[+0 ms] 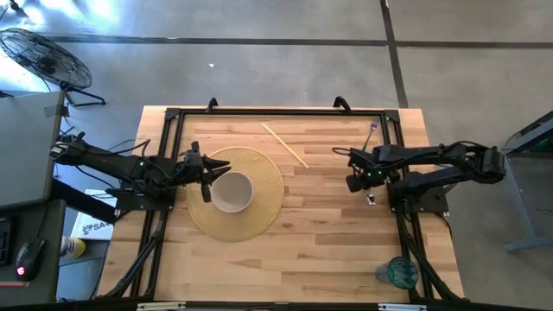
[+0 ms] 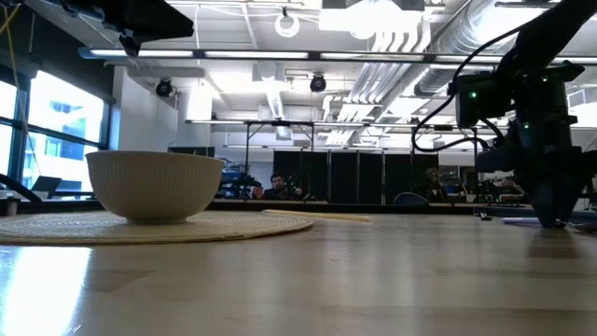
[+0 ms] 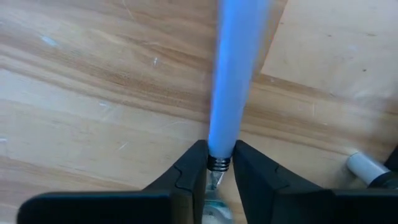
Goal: Pick & Place Utensil
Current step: Put the violet spoon into the white bowl
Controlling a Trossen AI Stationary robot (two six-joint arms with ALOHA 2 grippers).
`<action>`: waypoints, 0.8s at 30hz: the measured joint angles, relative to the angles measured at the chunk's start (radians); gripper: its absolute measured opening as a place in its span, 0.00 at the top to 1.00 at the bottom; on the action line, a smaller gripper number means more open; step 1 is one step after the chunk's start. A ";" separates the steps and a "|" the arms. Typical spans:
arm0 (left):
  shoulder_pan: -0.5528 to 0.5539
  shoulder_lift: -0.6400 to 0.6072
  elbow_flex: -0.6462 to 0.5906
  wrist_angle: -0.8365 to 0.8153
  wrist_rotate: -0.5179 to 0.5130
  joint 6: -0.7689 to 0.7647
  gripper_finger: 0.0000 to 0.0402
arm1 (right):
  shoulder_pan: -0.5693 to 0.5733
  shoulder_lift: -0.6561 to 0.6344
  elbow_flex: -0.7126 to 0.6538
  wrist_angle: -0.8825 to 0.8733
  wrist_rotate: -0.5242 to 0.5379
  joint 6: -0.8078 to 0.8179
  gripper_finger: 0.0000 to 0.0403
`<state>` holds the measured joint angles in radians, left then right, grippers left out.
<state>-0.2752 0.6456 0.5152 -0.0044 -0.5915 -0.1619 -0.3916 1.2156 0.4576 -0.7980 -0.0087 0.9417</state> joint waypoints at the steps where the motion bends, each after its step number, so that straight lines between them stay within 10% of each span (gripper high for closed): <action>1: 0.000 0.000 0.000 0.000 0.000 0.000 0.83 | 0.000 0.000 0.000 0.001 0.003 0.000 0.85; 24: 0.000 0.000 0.000 0.000 0.000 -0.004 0.83 | 0.193 0.003 0.308 0.115 0.249 -0.063 0.90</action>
<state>-0.2752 0.6456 0.5156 -0.0042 -0.5915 -0.1658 -0.1983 1.2181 0.7652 -0.6828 0.2402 0.8783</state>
